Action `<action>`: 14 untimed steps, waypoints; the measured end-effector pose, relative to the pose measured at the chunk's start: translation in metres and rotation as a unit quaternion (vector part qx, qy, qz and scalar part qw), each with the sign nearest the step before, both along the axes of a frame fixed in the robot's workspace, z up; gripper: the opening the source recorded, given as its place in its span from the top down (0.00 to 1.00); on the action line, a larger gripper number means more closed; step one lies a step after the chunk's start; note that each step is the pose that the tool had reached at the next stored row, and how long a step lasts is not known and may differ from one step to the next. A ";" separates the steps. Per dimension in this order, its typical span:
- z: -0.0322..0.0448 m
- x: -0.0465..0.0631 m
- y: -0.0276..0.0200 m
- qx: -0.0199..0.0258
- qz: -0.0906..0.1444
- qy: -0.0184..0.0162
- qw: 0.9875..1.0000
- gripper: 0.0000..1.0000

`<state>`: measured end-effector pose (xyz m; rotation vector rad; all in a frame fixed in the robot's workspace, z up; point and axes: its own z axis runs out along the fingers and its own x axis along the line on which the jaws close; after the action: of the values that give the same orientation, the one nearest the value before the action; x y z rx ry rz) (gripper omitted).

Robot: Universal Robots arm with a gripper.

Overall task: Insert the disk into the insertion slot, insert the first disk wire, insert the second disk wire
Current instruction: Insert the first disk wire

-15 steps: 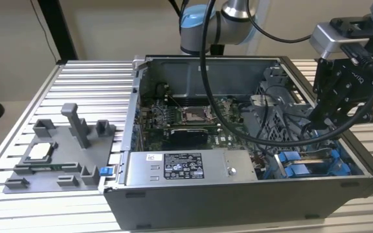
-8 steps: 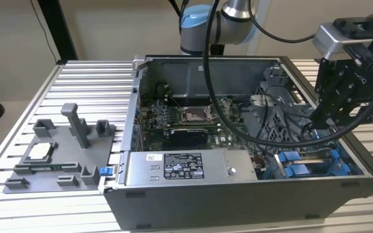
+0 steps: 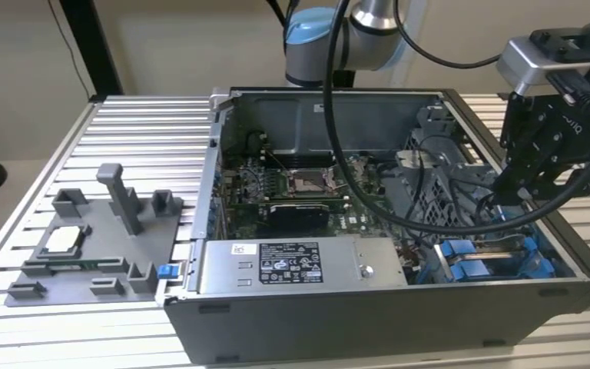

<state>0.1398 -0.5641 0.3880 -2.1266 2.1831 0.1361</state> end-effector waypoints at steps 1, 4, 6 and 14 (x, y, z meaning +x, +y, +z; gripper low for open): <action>-0.0001 0.000 0.0000 0.000 -0.001 0.000 1.000 0.00; -0.0002 0.000 0.0000 0.000 -0.002 0.000 1.000 1.00; -0.0003 0.000 0.0000 0.000 -0.004 0.000 1.000 1.00; -0.0004 0.000 0.0000 0.000 -0.004 0.000 1.000 1.00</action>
<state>0.1397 -0.5641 0.3876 -2.1166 2.1920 0.1358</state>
